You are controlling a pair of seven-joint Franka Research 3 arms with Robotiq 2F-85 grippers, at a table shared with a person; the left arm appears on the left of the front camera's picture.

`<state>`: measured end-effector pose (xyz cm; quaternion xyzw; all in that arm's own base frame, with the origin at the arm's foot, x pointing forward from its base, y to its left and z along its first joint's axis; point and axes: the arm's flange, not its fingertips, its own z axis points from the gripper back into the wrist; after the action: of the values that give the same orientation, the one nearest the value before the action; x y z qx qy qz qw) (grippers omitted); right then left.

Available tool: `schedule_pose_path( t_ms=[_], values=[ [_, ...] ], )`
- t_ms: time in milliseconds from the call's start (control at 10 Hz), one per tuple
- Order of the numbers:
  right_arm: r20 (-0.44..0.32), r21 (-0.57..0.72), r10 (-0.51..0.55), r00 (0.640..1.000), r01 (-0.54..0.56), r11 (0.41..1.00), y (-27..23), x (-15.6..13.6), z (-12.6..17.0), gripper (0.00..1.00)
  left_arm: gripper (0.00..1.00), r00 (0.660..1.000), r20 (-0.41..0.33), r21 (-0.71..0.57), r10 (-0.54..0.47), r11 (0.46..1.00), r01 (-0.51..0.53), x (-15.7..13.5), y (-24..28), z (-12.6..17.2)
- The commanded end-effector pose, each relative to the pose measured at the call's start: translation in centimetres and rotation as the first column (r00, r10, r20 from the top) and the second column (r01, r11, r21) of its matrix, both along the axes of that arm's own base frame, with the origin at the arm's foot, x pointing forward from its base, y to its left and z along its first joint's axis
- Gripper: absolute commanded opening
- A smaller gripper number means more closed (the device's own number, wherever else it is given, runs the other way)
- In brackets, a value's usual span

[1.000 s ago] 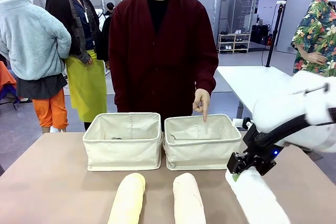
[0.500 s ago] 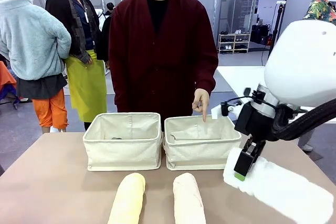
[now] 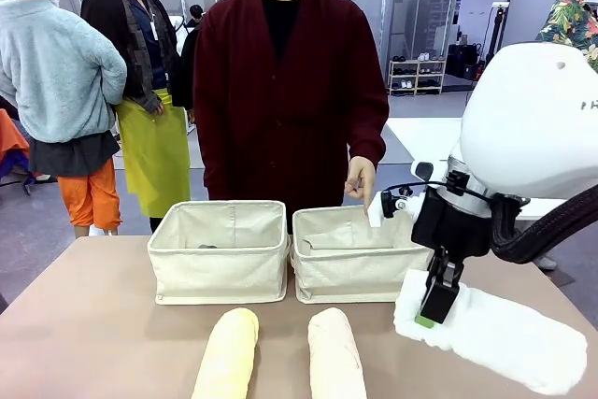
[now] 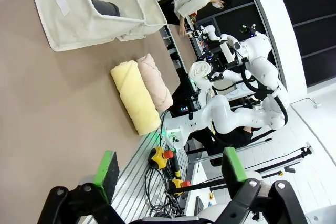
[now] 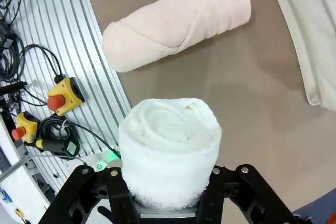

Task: Divide the towels into two baskets.
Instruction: Pick up one hotel-folded towel from the bottom of the table and place it in the Fabric basket indicated by the person.

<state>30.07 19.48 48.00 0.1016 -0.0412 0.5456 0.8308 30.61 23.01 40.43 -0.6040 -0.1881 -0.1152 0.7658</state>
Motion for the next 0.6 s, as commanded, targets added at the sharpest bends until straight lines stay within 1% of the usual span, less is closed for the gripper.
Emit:
schedule_pose_path(
  t_ms=[0, 100, 200, 300, 400, 500],
  values=[
    [-0.015, 0.000, -0.038, 0.999, 0.038, 0.999, 0.1, -0.1, 0.7, 0.06, 1.00, 1.000, -0.019, 0.009, 0.001, 1.000, -0.001, -0.4, 0.1, 0.3],
    [0.000, 0.000, 0.000, 1.000, 0.000, 1.000, 0.0, 0.0, 0.0, 0.34, 1.00, 1.000, -0.019, 0.009, 0.001, 1.000, -0.001, -0.4, 0.1, 0.3],
    [0.026, -0.050, 0.053, 0.998, -0.052, 0.997, -0.2, 0.5, -0.8, 0.34, 1.00, 1.000, -0.019, 0.009, 0.001, 1.000, -0.001, -0.4, 0.1, 0.3],
    [0.101, -0.058, 0.148, 0.984, -0.142, 0.988, 1.4, 2.2, 0.2, 0.34, 1.00, 1.000, -0.019, 0.009, 0.001, 1.000, -0.001, -0.4, 0.1, 0.3],
    [0.215, -0.153, 0.215, 0.953, -0.185, 0.971, 3.4, 4.1, 1.5, 0.34, 1.00, 1.000, -0.019, 0.009, 0.001, 1.000, -0.001, -0.4, 0.1, 0.3],
    [0.162, -0.120, 0.348, 0.923, -0.332, 0.936, 5.5, 6.4, 2.7, 0.34, 1.00, 1.000, -0.019, 0.009, 0.001, 1.000, -0.001, -0.4, 0.1, 0.3]
  ],
)
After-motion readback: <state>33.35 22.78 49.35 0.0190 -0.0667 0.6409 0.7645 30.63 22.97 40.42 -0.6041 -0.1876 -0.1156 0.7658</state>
